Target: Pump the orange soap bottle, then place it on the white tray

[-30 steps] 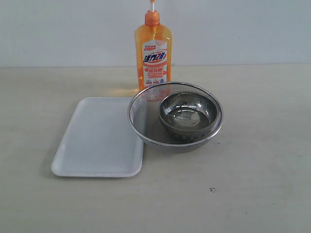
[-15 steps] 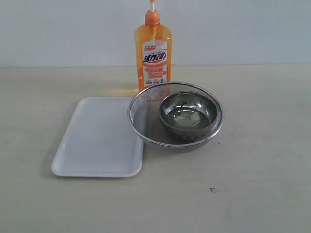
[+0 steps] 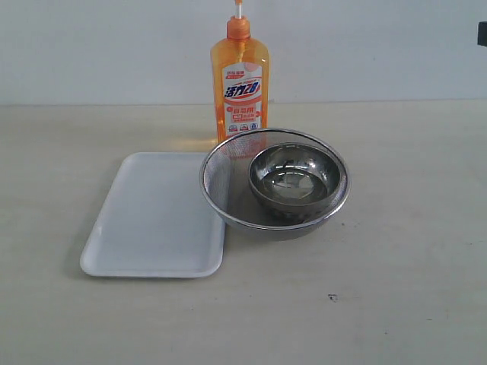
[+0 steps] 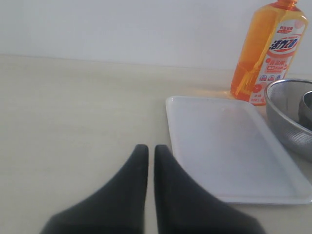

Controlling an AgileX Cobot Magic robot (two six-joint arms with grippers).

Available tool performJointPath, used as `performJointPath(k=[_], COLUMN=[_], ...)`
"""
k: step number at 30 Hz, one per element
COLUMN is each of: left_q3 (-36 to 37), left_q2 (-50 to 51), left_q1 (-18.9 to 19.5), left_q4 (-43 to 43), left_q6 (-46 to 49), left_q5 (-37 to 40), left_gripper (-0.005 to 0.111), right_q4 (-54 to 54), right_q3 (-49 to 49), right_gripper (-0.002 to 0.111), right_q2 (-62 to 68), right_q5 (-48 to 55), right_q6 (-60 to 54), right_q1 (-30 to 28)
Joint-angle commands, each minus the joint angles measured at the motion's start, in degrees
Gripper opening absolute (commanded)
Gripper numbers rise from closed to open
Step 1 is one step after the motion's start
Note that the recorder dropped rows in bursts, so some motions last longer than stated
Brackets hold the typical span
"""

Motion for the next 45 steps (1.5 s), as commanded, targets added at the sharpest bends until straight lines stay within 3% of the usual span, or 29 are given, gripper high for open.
performJointPath(k=[1, 17, 26, 31, 39, 45], left_q3=[0.17, 0.17, 0.17, 0.17, 0.17, 0.17], left_q2=[-0.01, -0.01, -0.01, -0.01, -0.01, -0.01], left_q1=[0.12, 0.12, 0.12, 0.12, 0.12, 0.12], left_q4=[0.08, 0.08, 0.08, 0.08, 0.08, 0.08], left_q6=[0.25, 0.25, 0.25, 0.25, 0.25, 0.25], left_q5=[-0.03, -0.03, -0.03, -0.03, -0.03, -0.03], left_gripper=[0.005, 0.005, 0.005, 0.005, 0.005, 0.005], right_q4=[-0.55, -1.14, -1.16, 8.17, 9.76, 18.10], right_q3=[-2.83, -16.03, -19.41, -23.02, -23.43, -23.43], right_gripper=[0.000, 0.000, 0.000, 0.000, 0.000, 0.000], right_q2=[3.14, 18.56, 22.59, 27.09, 31.51, 32.66], right_q5=[0.63, 1.28, 5.96, 7.95, 8.99, 9.69], right_q6=[-1.64, -2.90, -21.54, -21.63, -22.62, -31.06], right_q1=[-0.22, -0.15, -0.15, -0.15, -0.12, 0.89])
